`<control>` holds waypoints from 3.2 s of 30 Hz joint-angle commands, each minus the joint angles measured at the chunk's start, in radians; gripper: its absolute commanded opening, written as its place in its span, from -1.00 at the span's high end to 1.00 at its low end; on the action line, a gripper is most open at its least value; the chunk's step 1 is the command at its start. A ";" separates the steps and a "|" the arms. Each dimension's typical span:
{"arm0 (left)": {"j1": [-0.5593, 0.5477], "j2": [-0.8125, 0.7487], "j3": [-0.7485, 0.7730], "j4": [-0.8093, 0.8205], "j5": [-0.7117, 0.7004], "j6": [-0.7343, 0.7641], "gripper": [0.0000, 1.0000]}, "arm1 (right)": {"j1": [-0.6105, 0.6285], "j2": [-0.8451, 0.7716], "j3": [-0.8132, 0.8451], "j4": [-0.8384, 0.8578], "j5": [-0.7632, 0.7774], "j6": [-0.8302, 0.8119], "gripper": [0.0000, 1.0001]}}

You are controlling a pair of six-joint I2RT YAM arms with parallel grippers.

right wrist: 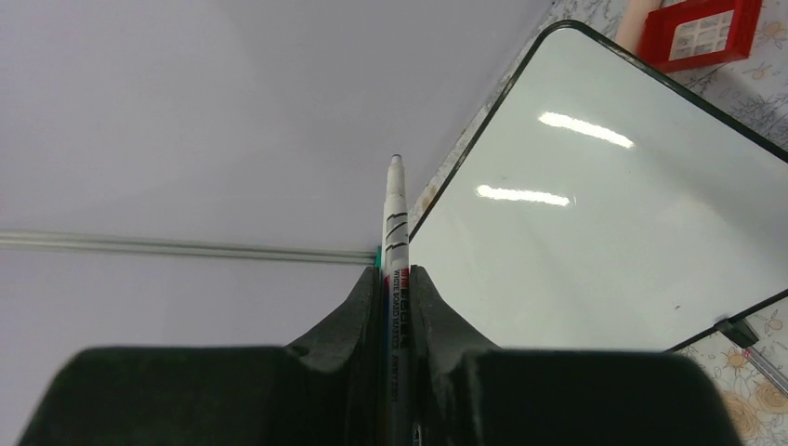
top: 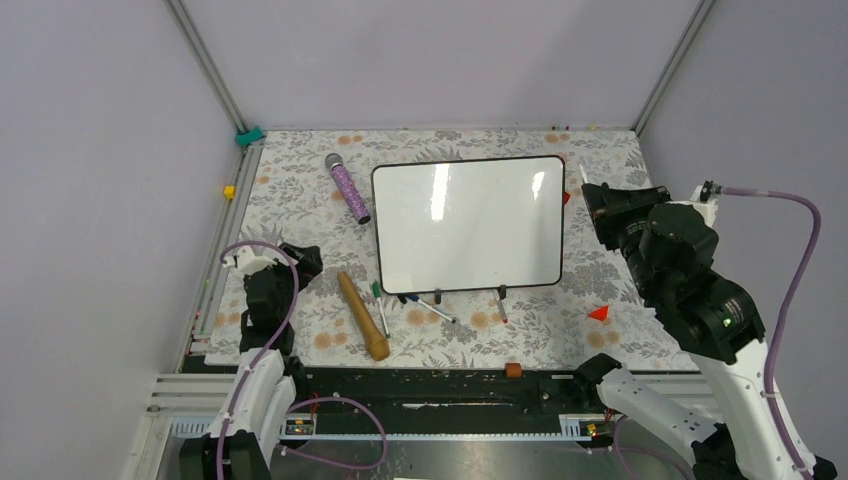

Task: Write a sentence on the whiteboard
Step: Hold the whiteboard on the whiteboard stand.

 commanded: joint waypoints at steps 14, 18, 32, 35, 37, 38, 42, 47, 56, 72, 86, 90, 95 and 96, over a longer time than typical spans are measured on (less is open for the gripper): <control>-0.185 0.169 0.073 0.330 0.274 0.101 -0.92 | 0.045 0.276 -0.058 0.458 -0.316 -0.645 1.00; -0.257 0.254 0.113 0.369 0.323 0.132 -0.90 | 0.046 0.315 -0.079 0.535 -0.490 -0.755 1.00; -0.323 0.331 0.109 0.388 0.358 0.089 -0.71 | 0.061 0.492 0.001 0.595 -0.761 -0.789 1.00; -0.344 0.340 0.080 0.405 0.341 0.111 -0.68 | 0.072 0.487 -0.043 0.670 -0.774 -0.798 1.00; -0.346 0.354 0.081 0.429 0.341 0.102 -0.68 | 0.075 0.486 -0.063 0.698 -0.776 -0.804 1.00; -0.346 0.360 0.083 0.447 0.350 0.096 -0.68 | 0.077 0.489 -0.067 0.704 -0.778 -0.809 1.00; -0.346 0.409 0.130 0.441 0.398 0.096 -0.68 | 0.082 0.492 -0.087 0.713 -0.778 -0.831 1.00; -0.345 0.489 0.177 0.455 0.477 0.086 -0.41 | 0.082 0.486 -0.099 0.704 -0.753 -0.862 1.00; -0.373 0.545 0.233 0.397 0.507 0.104 -0.06 | 0.083 0.433 -0.152 0.715 -0.688 -0.891 1.00; -0.411 0.509 0.261 0.300 0.430 0.179 0.12 | 0.085 0.496 -0.100 0.628 -0.492 -0.845 1.00; -0.410 0.521 0.266 0.313 0.463 0.164 0.10 | 0.074 0.391 -0.249 0.859 -0.530 -0.718 1.00; -0.411 0.521 0.268 0.314 0.466 0.159 0.10 | 0.068 0.362 -0.304 0.938 -0.574 -0.720 1.00; -0.410 0.513 0.265 0.312 0.465 0.161 0.10 | 0.051 0.355 -0.294 0.948 -0.607 -0.672 1.00; -0.410 0.511 0.265 0.310 0.464 0.163 0.10 | 0.048 0.373 -0.262 0.924 -0.655 -0.664 1.00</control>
